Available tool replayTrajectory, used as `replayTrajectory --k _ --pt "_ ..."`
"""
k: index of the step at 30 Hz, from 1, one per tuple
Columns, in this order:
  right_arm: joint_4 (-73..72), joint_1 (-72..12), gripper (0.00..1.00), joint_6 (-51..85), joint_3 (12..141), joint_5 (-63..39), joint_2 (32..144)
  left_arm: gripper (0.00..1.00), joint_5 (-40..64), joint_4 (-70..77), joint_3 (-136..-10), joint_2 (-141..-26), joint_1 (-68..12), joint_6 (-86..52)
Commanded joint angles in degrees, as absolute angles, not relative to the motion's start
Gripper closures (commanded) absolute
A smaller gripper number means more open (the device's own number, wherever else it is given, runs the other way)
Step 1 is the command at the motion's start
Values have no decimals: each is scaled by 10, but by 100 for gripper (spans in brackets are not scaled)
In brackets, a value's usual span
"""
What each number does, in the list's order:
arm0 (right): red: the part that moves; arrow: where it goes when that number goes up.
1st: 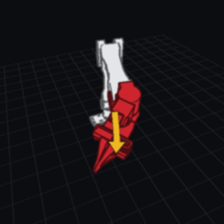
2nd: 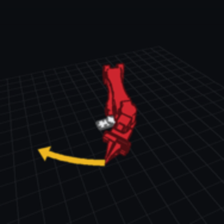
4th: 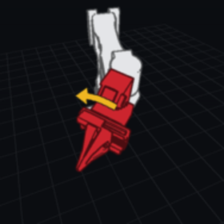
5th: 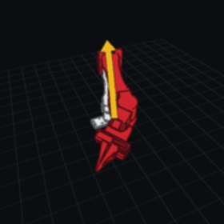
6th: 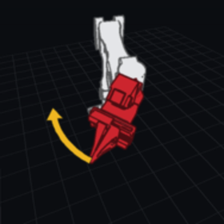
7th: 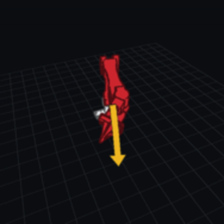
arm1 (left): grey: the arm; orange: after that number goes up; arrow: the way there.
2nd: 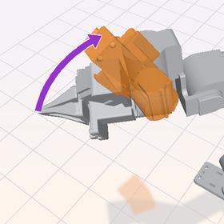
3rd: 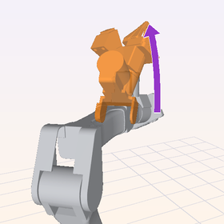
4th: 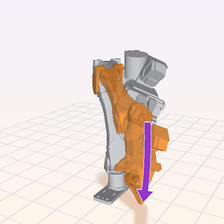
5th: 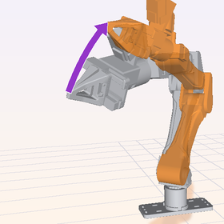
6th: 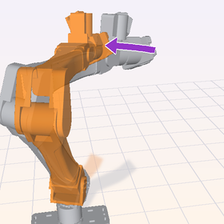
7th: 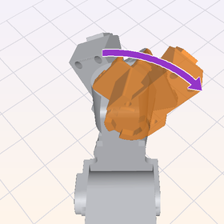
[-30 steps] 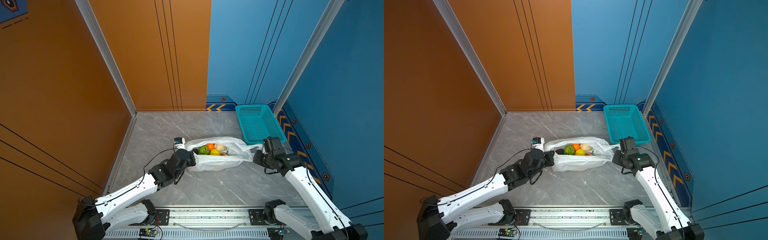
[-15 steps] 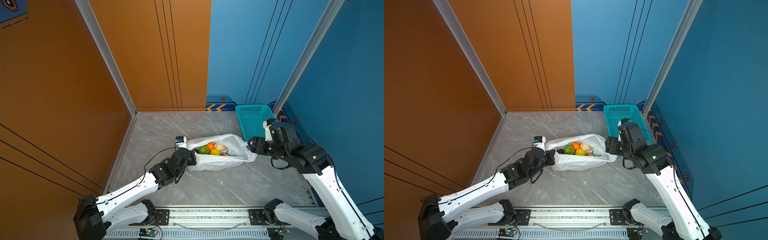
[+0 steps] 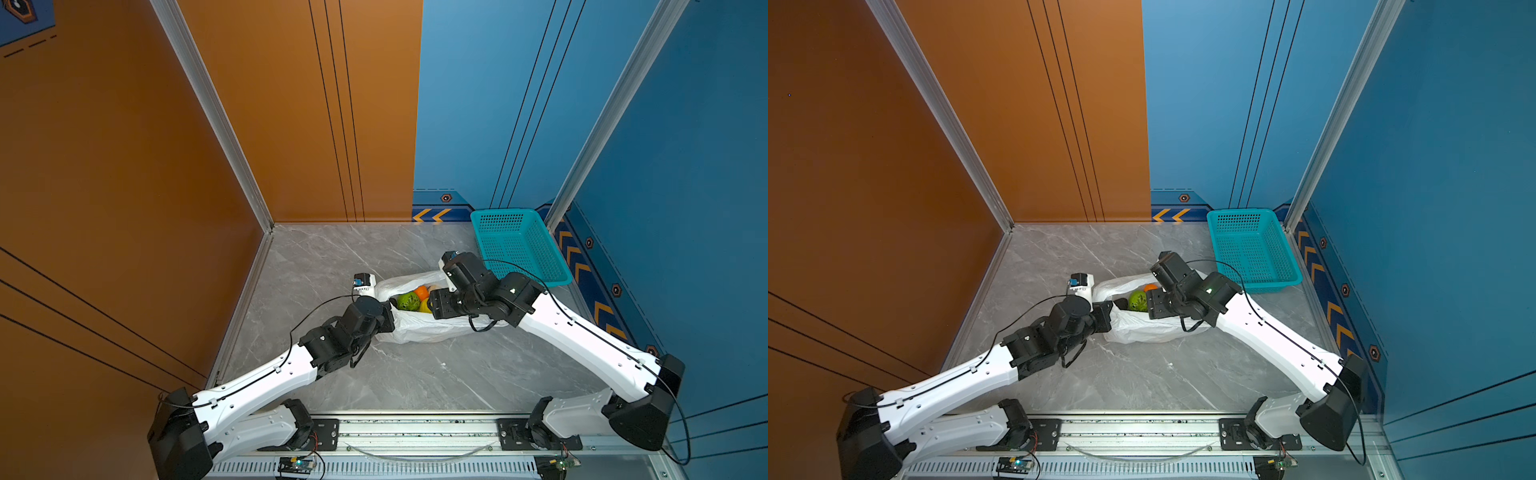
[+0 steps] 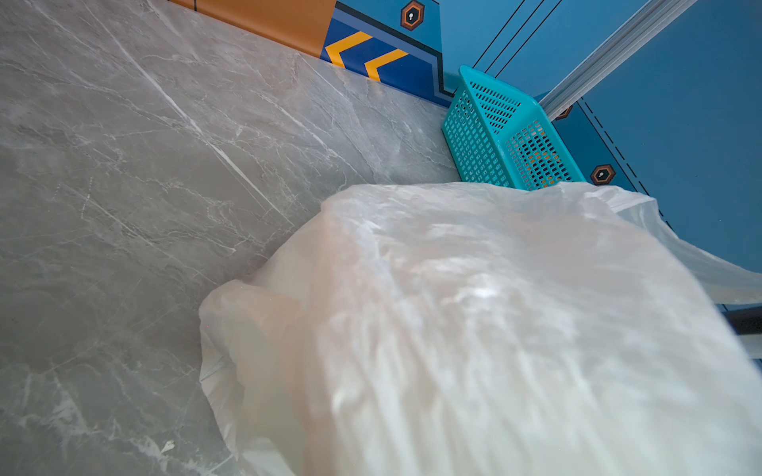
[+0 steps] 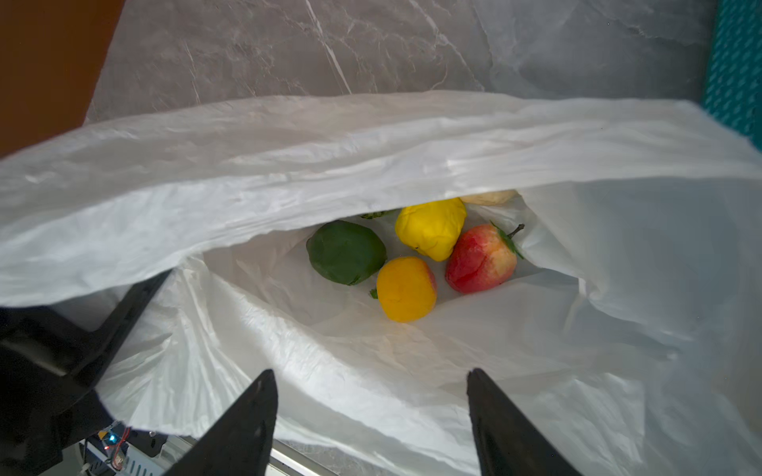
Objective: Untie the knot of the plastic bag and take out the fruit
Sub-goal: Open the plastic bag at the center of the table, then pick up the fruit from the plastic bag.
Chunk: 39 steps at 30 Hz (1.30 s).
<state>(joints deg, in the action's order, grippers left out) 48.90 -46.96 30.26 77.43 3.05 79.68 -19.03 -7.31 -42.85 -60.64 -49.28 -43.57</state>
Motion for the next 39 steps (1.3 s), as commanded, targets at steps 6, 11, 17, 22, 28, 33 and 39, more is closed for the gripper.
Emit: replayTrajectory --k 6,11,17,22,28,33,39 --pt "336 -485 26 289 644 59 797 100 -169 -127 -459 -600 -498 -454" --pt "307 -536 25 323 542 87 740 100 -181 -184 -489 -612 -493 -483" --pt "294 -570 24 376 449 82 712 100 -171 -275 -525 -647 -493 -501" --pt "307 -547 21 378 471 47 718 100 -146 -302 -526 -661 -499 -504" --pt "342 -516 16 393 573 24 747 100 -173 -297 -530 -654 -527 -490" --pt "347 -512 14 405 620 43 805 100 -178 -292 -525 -657 -535 -487" --pt "318 -507 13 417 617 56 852 100 -177 -249 -487 -640 -539 -494"
